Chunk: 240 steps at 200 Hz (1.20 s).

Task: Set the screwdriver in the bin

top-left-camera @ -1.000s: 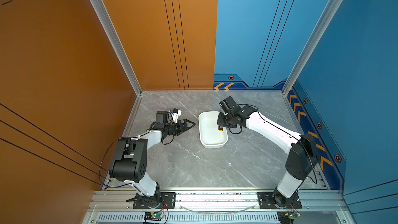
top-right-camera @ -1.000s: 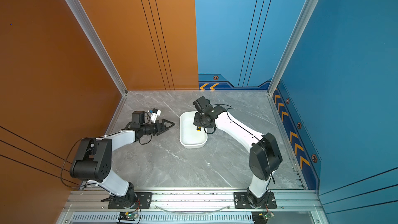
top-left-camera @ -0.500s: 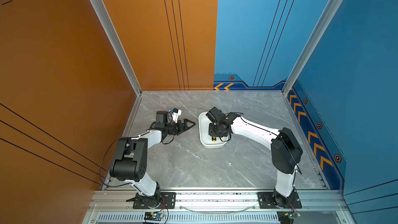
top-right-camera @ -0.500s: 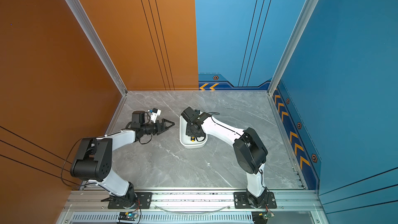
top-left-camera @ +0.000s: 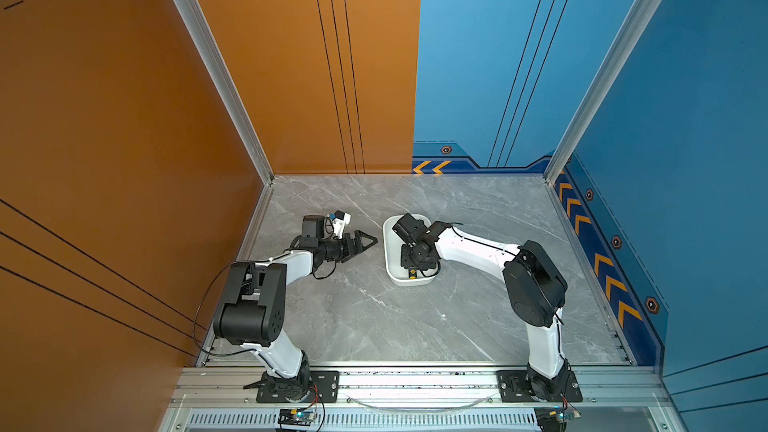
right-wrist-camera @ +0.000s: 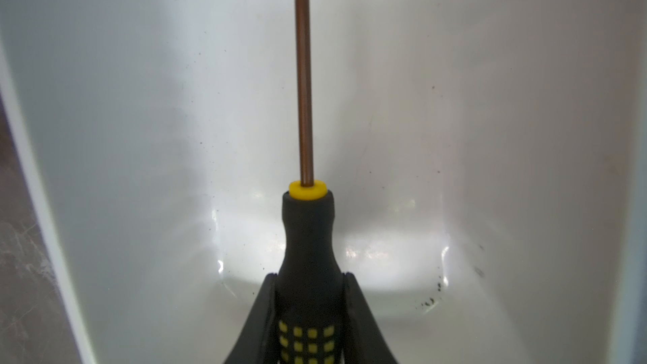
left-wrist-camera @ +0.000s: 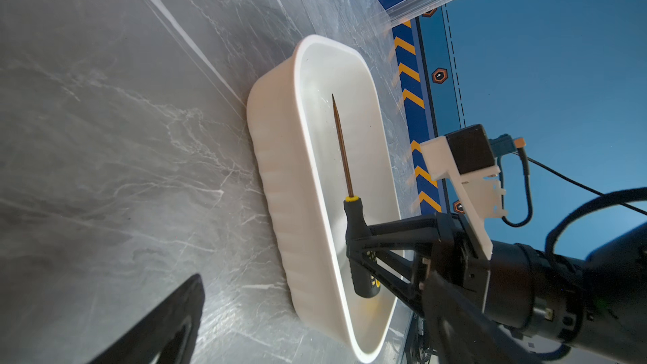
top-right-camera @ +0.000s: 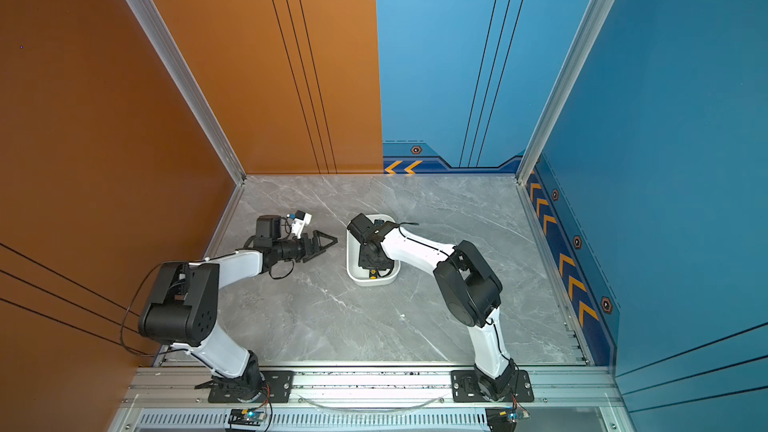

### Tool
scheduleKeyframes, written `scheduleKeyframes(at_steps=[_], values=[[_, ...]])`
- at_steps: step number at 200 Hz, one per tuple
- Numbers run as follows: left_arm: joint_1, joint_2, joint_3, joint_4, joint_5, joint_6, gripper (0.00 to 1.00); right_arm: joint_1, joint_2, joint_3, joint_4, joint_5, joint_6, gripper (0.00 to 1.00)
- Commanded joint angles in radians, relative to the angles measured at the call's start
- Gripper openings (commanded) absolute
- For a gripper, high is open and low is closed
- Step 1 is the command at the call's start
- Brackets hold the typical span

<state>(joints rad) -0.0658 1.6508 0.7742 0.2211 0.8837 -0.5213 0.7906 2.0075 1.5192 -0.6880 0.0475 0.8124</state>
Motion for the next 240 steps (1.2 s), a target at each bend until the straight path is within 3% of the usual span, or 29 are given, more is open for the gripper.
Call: scheduleKeyframes(at_steps=[1, 24, 68, 167, 196, 240], values=[[0.008, 0.007, -0.008, 0.016, 0.022, 0.009, 0.98, -0.010, 0.024, 0.036, 0.007, 0.023, -0.008, 0.00], [0.008, 0.006, -0.010, 0.016, 0.021, 0.009, 0.98, -0.011, 0.046, 0.046, 0.007, 0.019, -0.018, 0.00], [0.018, 0.012, -0.031, 0.096, 0.041, -0.045, 0.98, -0.011, 0.093, 0.057, 0.007, 0.013, -0.025, 0.26], [0.027, 0.020, -0.035, 0.109, 0.037, -0.054, 0.98, -0.016, 0.073, 0.062, -0.018, 0.025, -0.072, 0.50], [0.037, -0.027, -0.037, 0.091, -0.017, -0.027, 0.98, -0.026, -0.046, 0.076, -0.076, 0.026, -0.154, 0.53], [0.041, -0.148, 0.002, -0.108, -0.203, 0.128, 0.98, -0.073, -0.269, 0.050, -0.137, -0.004, -0.349, 0.59]])
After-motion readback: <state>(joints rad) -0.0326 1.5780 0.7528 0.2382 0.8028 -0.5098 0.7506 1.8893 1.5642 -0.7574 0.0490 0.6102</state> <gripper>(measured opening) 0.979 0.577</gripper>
